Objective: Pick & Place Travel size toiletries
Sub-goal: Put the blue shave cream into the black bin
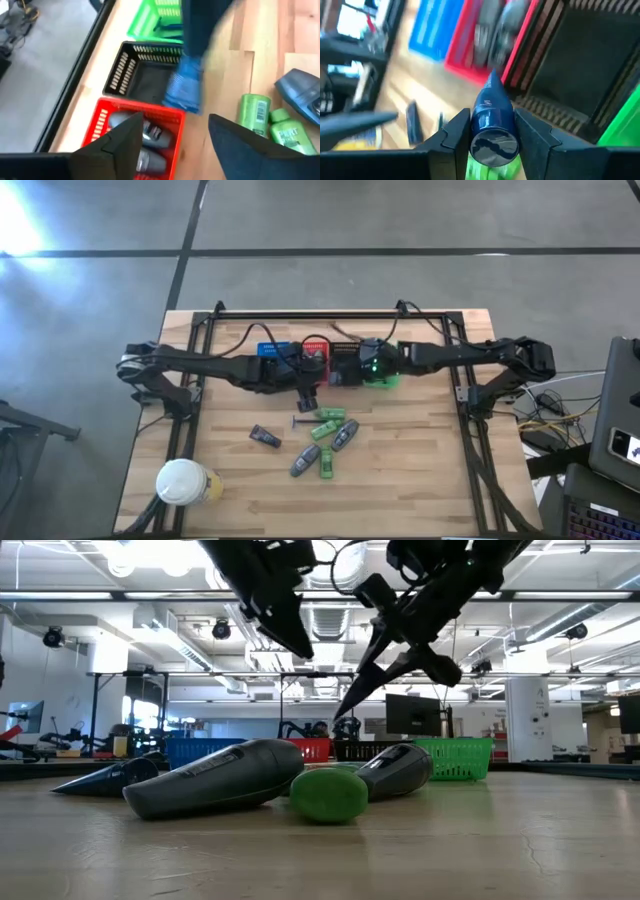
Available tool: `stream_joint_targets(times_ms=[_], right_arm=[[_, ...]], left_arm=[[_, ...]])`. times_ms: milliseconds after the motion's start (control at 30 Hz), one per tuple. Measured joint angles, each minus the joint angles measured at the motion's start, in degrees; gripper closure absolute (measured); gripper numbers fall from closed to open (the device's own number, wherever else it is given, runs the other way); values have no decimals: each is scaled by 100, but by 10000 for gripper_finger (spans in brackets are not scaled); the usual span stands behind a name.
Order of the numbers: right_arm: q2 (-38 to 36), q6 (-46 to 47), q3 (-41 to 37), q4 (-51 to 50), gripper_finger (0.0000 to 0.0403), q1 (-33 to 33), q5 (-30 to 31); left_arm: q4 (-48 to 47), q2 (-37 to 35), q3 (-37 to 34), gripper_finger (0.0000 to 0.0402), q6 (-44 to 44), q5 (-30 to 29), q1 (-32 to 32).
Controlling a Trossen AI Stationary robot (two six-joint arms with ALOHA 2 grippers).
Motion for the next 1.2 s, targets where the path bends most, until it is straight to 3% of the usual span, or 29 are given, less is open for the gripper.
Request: stream_joint_targets(times_ms=[100,267,500,867,1067,1200], right_arm=[[-180,-174,12,-49,282,-179,324],[-309,-583,10,-435,282,-454,316],[-136,-3031,255,-818,279,-984,-843],[1433,-6103,2531,-3371,279,-1387,-1115],[2528,-7122,4009,-4801,267,-1388,-1124],[3183,-7608,4838,-5706,266,-1387,-1555]], left_arm=[[-354,-108,-7,158,-322,-8,-22],[-966,-259,-7,158,-788,-43,-135],[-1734,-467,-11,158,-1259,352,-466],[-1743,-582,-15,158,-1863,270,-893],[-1746,-582,-15,158,-2048,265,-931],[-1748,-580,-15,158,-2151,248,-938]])
